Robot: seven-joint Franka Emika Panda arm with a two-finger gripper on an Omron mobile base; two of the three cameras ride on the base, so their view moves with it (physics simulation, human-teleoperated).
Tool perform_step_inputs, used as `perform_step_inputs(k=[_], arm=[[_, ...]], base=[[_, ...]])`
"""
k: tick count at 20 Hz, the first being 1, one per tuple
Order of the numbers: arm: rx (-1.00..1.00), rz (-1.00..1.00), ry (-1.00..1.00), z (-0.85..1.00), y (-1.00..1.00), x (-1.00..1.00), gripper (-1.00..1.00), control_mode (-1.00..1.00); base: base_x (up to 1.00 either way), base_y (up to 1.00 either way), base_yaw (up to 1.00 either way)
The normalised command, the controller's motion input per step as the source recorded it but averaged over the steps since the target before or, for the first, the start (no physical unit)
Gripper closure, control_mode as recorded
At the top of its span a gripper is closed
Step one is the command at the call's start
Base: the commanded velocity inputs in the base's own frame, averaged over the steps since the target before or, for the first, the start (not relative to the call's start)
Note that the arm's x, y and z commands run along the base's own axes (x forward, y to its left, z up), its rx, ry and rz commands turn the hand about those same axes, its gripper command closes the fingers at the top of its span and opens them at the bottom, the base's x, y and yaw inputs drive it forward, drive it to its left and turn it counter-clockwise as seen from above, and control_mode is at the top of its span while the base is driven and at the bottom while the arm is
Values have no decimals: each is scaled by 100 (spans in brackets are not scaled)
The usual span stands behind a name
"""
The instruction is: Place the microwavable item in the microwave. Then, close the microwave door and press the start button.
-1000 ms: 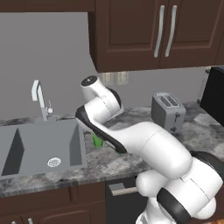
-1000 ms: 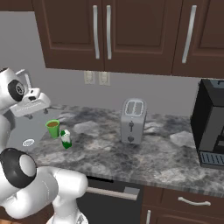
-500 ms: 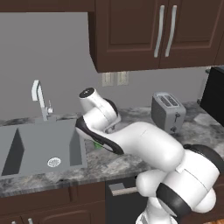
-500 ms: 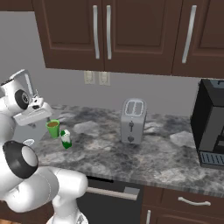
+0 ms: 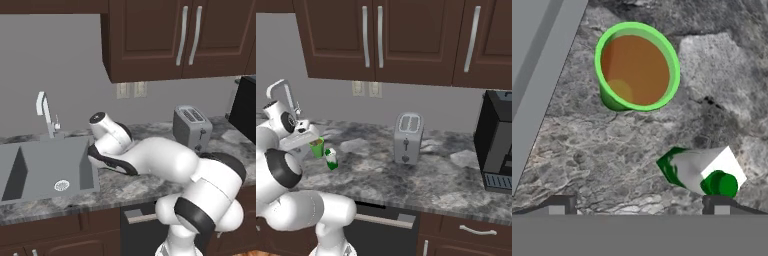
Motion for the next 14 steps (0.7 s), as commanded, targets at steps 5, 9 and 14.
perform_step_inputs(k=[5, 9, 14], arm=[[-1, 2, 0, -9, 3, 14, -100, -100], [-2, 1, 0, 0, 5, 3, -100, -100], [-2, 1, 0, 0, 10, 8, -100, -100]], base=[[0, 0, 0], [0, 0, 0], [0, 0, 0]])
